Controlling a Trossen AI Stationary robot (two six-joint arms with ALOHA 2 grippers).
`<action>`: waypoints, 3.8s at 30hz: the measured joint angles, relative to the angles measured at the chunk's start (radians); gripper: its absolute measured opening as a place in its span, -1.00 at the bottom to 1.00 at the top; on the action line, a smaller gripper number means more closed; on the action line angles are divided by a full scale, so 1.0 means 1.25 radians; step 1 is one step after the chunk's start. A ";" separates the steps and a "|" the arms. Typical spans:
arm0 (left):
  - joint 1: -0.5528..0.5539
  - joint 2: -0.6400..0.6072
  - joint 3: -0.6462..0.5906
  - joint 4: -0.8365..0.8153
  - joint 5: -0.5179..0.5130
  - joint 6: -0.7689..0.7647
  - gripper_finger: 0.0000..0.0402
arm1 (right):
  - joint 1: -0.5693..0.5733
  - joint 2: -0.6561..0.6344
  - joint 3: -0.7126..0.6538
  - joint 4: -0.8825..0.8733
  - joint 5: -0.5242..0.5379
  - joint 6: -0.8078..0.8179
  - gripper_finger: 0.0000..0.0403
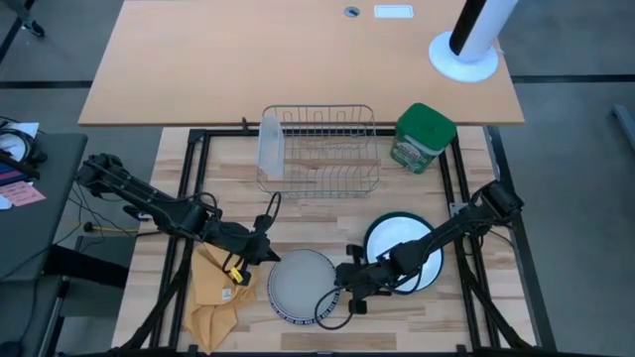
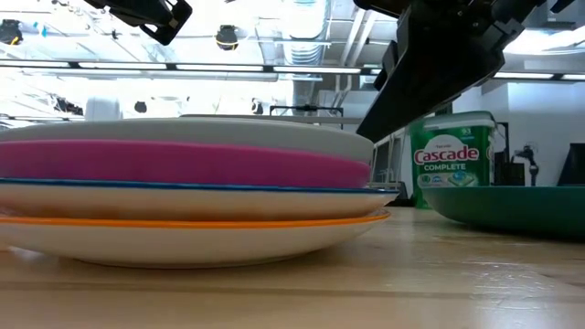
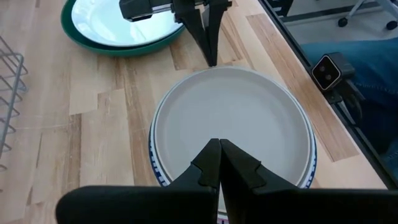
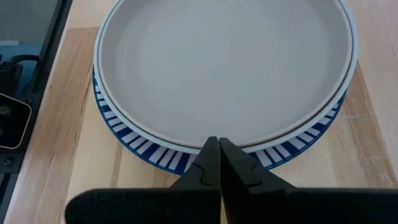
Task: Sort dishes
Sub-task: Put the gray plate into the dish rack
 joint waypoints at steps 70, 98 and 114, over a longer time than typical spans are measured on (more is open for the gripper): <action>-0.061 0.057 -0.019 -0.011 0.018 -0.084 -1.00 | -0.028 0.065 0.000 0.045 -0.023 0.055 -1.00; -0.095 0.154 0.031 -0.103 -0.084 -0.239 -1.00 | -0.030 0.066 0.000 0.054 0.000 0.127 -1.00; -0.081 0.152 0.031 -0.188 -0.104 -0.478 -1.00 | -0.038 0.065 0.020 0.116 0.022 0.126 -1.00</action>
